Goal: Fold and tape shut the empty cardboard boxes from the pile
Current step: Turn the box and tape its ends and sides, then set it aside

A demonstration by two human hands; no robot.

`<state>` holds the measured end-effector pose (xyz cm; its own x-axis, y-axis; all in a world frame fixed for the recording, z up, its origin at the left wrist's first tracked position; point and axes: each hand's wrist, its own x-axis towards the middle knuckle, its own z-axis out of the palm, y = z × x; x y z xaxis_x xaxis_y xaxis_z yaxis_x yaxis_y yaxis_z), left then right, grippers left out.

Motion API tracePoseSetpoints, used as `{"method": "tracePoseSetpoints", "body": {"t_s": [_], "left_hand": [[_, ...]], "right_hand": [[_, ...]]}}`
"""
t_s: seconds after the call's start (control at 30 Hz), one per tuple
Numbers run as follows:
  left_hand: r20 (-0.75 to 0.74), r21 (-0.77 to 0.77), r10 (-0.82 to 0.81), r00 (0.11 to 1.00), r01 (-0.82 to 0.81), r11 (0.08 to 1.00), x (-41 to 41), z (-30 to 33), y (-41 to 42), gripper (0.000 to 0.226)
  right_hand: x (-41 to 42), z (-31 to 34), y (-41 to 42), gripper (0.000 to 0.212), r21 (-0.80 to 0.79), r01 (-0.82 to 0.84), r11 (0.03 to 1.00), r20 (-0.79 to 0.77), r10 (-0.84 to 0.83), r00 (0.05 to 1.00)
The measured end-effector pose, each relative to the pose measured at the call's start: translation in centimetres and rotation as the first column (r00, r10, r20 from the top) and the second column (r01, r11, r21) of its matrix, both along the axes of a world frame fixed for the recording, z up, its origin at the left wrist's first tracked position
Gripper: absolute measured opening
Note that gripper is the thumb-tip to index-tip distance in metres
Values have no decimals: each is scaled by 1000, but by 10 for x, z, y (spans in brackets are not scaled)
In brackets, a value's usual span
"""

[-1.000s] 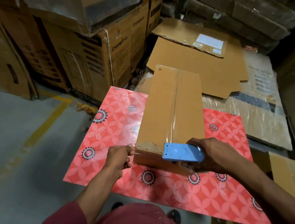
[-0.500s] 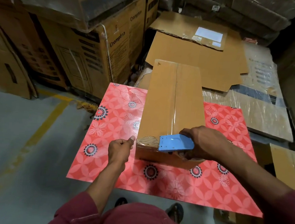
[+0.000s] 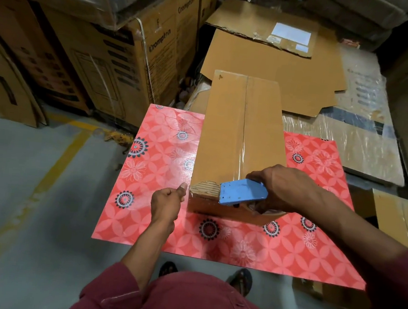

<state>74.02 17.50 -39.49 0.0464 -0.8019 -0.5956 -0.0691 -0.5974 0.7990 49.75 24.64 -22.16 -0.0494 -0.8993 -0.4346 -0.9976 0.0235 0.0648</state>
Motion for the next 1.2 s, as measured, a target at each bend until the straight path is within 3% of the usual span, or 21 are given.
{"method": "tracePoseSetpoints", "body": {"t_s": [0.1, 0.33, 0.47, 0.53, 0.6, 0.63, 0.7, 0.77, 0.83, 0.9, 0.97, 1.0, 1.07, 1.2], "left_hand": [[-27, 56, 28, 999, -27, 998, -5, -3, 1, 28], [-8, 85, 26, 1000, -25, 996, -5, -6, 4, 48], [5, 103, -52, 999, 51, 993, -4, -4, -2, 52], [55, 180, -125, 991, 113, 977, 1, -11, -2, 57], [195, 218, -186, 963, 142, 966, 9, -23, 1, 62], [283, 152, -185, 941, 146, 977, 12, -26, 3, 58], [372, -162, -81, 925, 151, 975, 13, -15, 7, 38], [399, -514, -50, 916, 268, 815, 8, 6, 6, 29], [485, -717, -113, 867, 468, 517, -2, 27, 4, 31], [623, -730, -186, 760, 650, 211, -9, 31, 1, 38], [793, -584, -204, 574, 812, 12, -12, 18, 0, 49], [851, -505, -187, 490, 863, -37, -11, 9, 0, 56], [893, -440, -156, 423, 892, -103, -6, -5, 1, 67], [872, -489, -112, 477, 860, -146, -3, -10, -1, 78]], "right_hand": [[2, -3, -4, 66, -4, -14, 1000, -23, 14, 1000], [8, -10, -12, 60, 5, -68, 998, -111, 68, 991], [16, -9, -19, 73, 54, -84, 995, -159, 92, 983], [17, -6, -21, 78, 71, -97, 993, -179, 108, 978], [17, -5, -21, 84, 91, -120, 989, -200, 136, 970], [17, -5, -21, 89, 98, -133, 986, -204, 150, 967], [16, -7, -21, 101, 94, -160, 983, -202, 177, 963], [16, -5, -21, 113, 77, -209, 975, -195, 220, 956], [17, 1, -21, 111, 69, -267, 961, -158, 275, 949], [24, 5, -21, 89, 63, -324, 944, -112, 329, 938], [32, 4, -18, 57, 66, -365, 929, -80, 369, 926], [34, 3, -16, 45, 67, -366, 928, -70, 370, 926], [37, 3, -12, 37, 80, -331, 940, -60, 336, 940], [30, 11, -13, 42, 149, -245, 958, -27, 252, 967]]}}
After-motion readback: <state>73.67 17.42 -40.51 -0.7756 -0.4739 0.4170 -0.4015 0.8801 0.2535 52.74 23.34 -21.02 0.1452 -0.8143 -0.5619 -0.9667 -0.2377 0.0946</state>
